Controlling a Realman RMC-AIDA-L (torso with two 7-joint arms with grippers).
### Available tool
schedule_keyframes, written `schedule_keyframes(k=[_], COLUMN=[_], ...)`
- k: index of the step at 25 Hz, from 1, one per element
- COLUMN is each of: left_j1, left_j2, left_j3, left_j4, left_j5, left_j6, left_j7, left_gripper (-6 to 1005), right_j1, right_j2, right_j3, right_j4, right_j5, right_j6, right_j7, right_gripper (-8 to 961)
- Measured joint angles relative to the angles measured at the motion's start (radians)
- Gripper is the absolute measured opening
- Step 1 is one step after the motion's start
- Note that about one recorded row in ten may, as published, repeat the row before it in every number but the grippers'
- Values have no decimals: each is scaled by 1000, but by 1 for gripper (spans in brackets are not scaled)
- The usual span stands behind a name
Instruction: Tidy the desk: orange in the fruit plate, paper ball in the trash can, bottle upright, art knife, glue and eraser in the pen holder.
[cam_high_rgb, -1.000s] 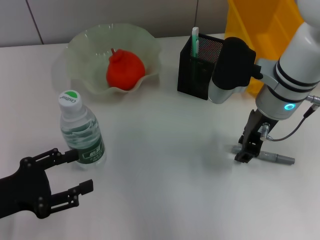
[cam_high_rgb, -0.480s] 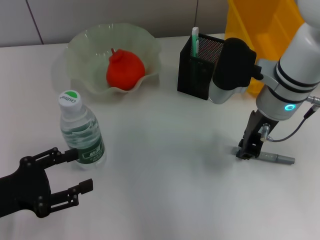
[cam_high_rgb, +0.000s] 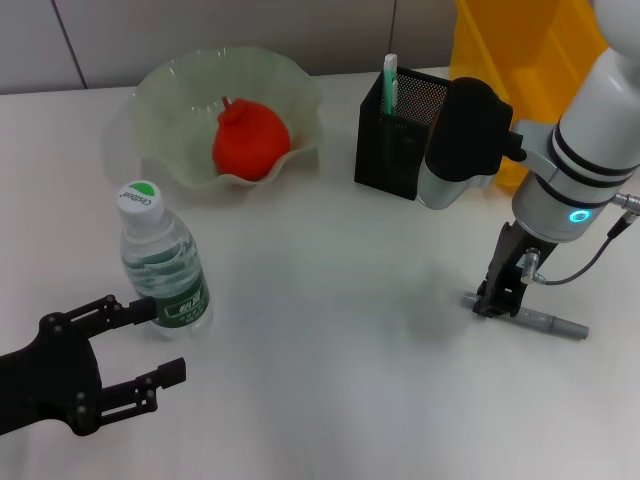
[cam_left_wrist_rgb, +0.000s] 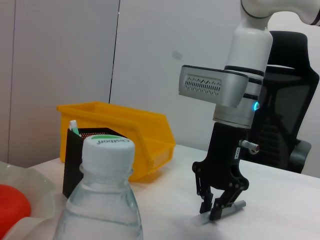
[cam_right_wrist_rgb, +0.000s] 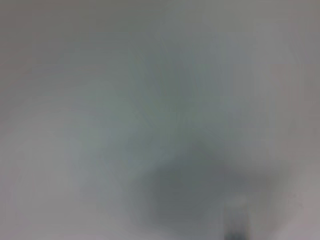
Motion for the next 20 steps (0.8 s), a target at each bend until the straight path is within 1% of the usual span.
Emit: schedule_keyframes(k=[3,4,5,6,9,10,11,14,15,16,17,18,20], left_j1=[1,0,0,0,0,-1,-1,-2,-4,-4,-5,-6,-7], left_j2=[0,0,0,0,0,0,0,0,0,0,0,-1,-1], left_j3=[0,0,0,0,0,0,0,-1,-1,-1,-1,-1,-2], left_j4=[0,0,0,0,1,2,3,3,2,2,2,2,2], left_j5=[0,0,0,0,0,0,0,0,0,0,0,0,0], left_j6=[0,0,0,0,3,4,5,5,5,5,5,5,4], left_j7=[0,0,0,0,0,-1,-2,-1,0,0,0,0,1], left_gripper=[770,770,770,770,770,770,770,770,770,770,770,770,770], right_j1=[0,-1,-5,-5,-21,-39,-39,-63,-69,-69,-72,-78,-95], right_j2=[0,0,0,0,0,0,0,1,1,1,1,1,1], right_j3=[5,13,43,43,109,153,153,228,282,282,309,335,358], right_j4=[-3,-11,-41,-41,-154,-250,-250,-405,-472,-472,-497,-518,-542], right_j5=[3,5,6,6,7,9,9,33,81,81,108,150,213], right_j6=[-3,-4,-17,-17,-62,-93,-93,-107,-100,-100,-92,-71,-15], right_j7=[-1,-1,-3,-3,-7,-8,-8,-8,-4,-4,-2,-3,-6], right_gripper=[180,175,169,164,148,148,147,146,146,145,145,145,144])
